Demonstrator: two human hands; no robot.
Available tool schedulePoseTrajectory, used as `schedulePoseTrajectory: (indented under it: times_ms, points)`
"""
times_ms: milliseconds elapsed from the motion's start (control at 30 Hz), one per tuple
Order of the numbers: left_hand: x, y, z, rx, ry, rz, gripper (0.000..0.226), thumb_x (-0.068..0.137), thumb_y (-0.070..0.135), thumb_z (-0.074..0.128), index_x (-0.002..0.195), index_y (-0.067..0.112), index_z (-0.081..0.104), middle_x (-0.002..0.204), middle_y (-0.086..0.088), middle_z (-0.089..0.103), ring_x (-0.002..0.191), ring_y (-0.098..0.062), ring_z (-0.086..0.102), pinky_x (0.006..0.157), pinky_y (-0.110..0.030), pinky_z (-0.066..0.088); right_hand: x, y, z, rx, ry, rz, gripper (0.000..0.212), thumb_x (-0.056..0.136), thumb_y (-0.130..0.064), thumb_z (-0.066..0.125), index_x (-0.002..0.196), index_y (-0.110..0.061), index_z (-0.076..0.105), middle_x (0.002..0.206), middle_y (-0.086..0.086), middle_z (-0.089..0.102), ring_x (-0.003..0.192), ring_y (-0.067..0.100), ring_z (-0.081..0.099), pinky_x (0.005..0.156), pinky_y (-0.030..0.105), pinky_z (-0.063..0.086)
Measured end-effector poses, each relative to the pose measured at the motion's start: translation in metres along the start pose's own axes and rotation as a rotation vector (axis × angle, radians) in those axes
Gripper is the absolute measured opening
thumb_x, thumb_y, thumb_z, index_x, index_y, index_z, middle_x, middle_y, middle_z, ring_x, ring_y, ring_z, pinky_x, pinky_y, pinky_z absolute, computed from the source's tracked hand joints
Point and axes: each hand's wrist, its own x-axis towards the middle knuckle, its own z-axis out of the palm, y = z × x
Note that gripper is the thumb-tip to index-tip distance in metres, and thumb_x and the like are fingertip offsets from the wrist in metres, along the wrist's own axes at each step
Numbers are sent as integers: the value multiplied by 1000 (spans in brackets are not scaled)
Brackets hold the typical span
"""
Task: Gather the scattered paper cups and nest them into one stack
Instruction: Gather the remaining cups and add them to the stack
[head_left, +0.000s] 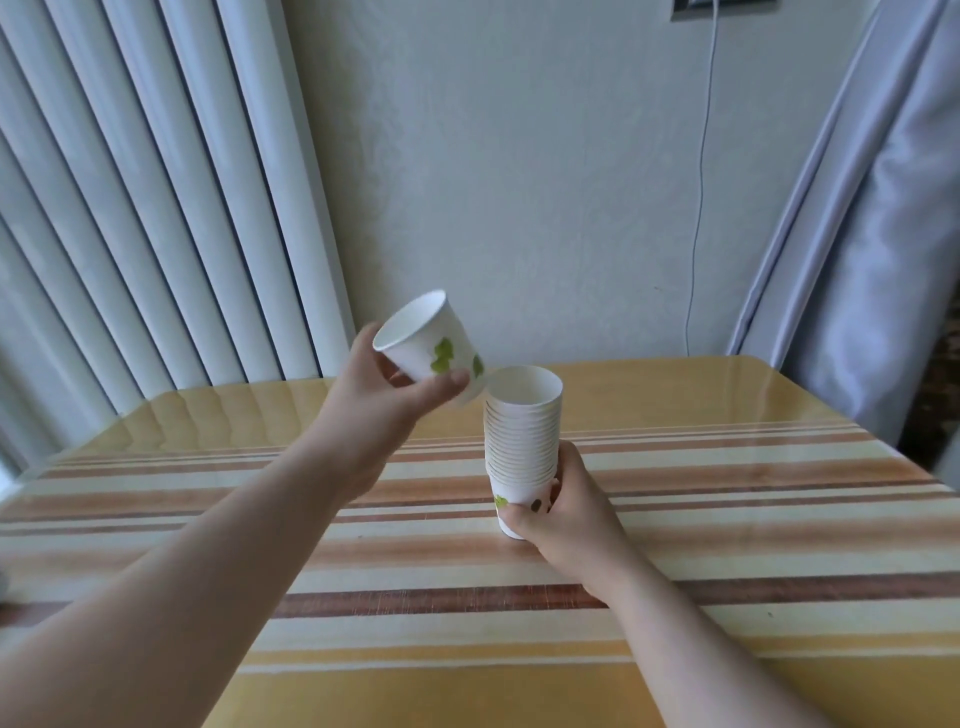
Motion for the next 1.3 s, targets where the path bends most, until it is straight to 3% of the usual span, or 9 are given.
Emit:
schedulePoseTrajectory:
  times_ms: [133, 400, 533, 700, 833, 967, 1067, 1167, 1300]
  points:
    - [3, 14, 28, -44, -16, 137, 100, 65, 34, 100, 147, 44, 43, 116, 9, 79, 115, -15, 75, 92, -30, 62, -1, -1, 0, -7, 6, -17, 62, 70, -49, 82, 111, -74, 43, 115, -43, 62, 98, -13, 65, 69, 21, 53]
    - [-1, -12, 34, 249, -93, 86, 90, 65, 47, 100, 136, 65, 48, 123, 6, 73, 117, -15, 71, 106, -48, 57, 2, 4, 1, -11, -9, -24, 65, 72, -52, 83, 123, -65, 46, 113, -39, 64, 98, -11, 66, 75, 29, 57]
    - [0, -25, 9, 371, -171, 103, 109, 61, 71, 93, 150, 69, 30, 135, 20, 70, 132, 1, 60, 109, -29, 48, 2, 6, 0, -22, -2, -27, 62, 72, -54, 83, 121, -63, 46, 114, -41, 63, 98, -12, 64, 75, 30, 57]
    - [19, -79, -29, 431, 210, -195, 24, 88, 53, 72, 110, 45, 73, 117, 16, 74, 104, -6, 70, 81, -27, 54, 5, 11, 2, -19, 10, -19, 55, 69, -45, 82, 112, -59, 52, 100, -25, 73, 80, 0, 68, 67, 32, 60]
    - [55, -116, -62, 683, 374, -340, 48, 95, 22, 64, 142, 33, 59, 139, -2, 57, 90, -24, 70, 71, -37, 58, 6, 16, 3, -20, 14, -24, 59, 70, -42, 83, 116, -61, 52, 99, -22, 74, 75, 5, 69, 64, 31, 61]
    - [97, -131, -77, 231, 559, -534, 76, 100, 30, 63, 164, 35, 22, 113, -13, 72, 81, -30, 82, 69, -43, 67, 9, 19, 5, -28, 22, -30, 63, 70, -43, 84, 120, -63, 51, 102, -21, 74, 77, 7, 69, 66, 34, 62]
    - [112, -137, -73, -86, 543, -670, 49, 106, 32, 62, 149, 25, 40, 113, -20, 69, 77, -33, 82, 58, -38, 67, 10, 21, 6, -33, 28, -22, 63, 69, -43, 85, 120, -60, 53, 103, -20, 73, 75, 7, 67, 66, 33, 60]
    - [111, -152, -69, -83, 525, -657, 29, 107, 28, 65, 127, 9, 57, 111, -17, 69, 81, -32, 81, 50, -32, 64, 8, 22, 6, -43, 37, -29, 61, 69, -45, 83, 120, -57, 53, 101, -21, 72, 71, 4, 66, 63, 30, 58]
    - [98, -149, -52, -47, 481, -481, 21, 108, 33, 64, 115, 13, 68, 112, -11, 65, 78, -25, 84, 69, -35, 68, 8, 21, 6, -47, 35, -40, 61, 69, -46, 83, 121, -56, 52, 102, -22, 73, 71, 4, 65, 64, 33, 58]
